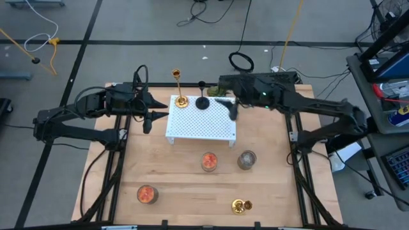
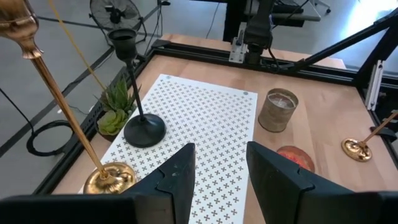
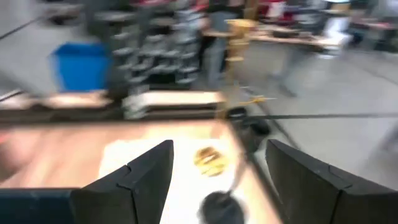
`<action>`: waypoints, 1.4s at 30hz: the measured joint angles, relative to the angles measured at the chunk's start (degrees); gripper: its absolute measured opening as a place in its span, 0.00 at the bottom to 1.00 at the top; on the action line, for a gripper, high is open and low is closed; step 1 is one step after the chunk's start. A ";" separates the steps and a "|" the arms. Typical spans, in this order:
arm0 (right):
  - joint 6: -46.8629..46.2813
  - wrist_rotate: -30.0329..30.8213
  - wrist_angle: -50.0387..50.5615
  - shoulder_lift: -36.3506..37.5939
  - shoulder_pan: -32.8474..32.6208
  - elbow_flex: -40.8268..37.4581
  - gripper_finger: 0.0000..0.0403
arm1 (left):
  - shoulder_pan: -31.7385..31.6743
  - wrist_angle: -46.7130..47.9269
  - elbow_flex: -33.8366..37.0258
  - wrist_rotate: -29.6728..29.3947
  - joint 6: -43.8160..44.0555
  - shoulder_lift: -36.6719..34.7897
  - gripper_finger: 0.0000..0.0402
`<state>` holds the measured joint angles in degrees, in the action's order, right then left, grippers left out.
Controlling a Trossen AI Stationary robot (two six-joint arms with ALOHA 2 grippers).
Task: Pick & Place candle stick holders
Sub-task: Put the gold candle holder on the shelf
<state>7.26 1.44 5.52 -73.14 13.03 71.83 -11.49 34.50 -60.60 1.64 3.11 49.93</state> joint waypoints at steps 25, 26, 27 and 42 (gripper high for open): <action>-0.08 -37.52 -24.08 23.61 -23.13 -46.15 0.63 | 0.00 -1.99 0.00 -0.03 3.45 -0.02 0.38; -0.53 -37.29 -29.77 23.49 -23.66 -48.82 0.63 | 0.00 -1.99 0.00 -0.03 3.45 -0.01 0.38; -0.74 -36.32 -35.75 23.12 -24.28 -51.27 0.63 | 0.00 -1.99 0.00 -0.03 3.45 -0.02 0.38; -0.21 -22.17 -56.68 9.13 -37.89 -54.37 0.63 | 0.02 -1.99 0.00 -0.21 3.39 0.00 0.38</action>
<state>7.04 -20.72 -51.16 -64.01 -24.86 17.46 -11.47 32.51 -60.60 1.43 6.50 49.93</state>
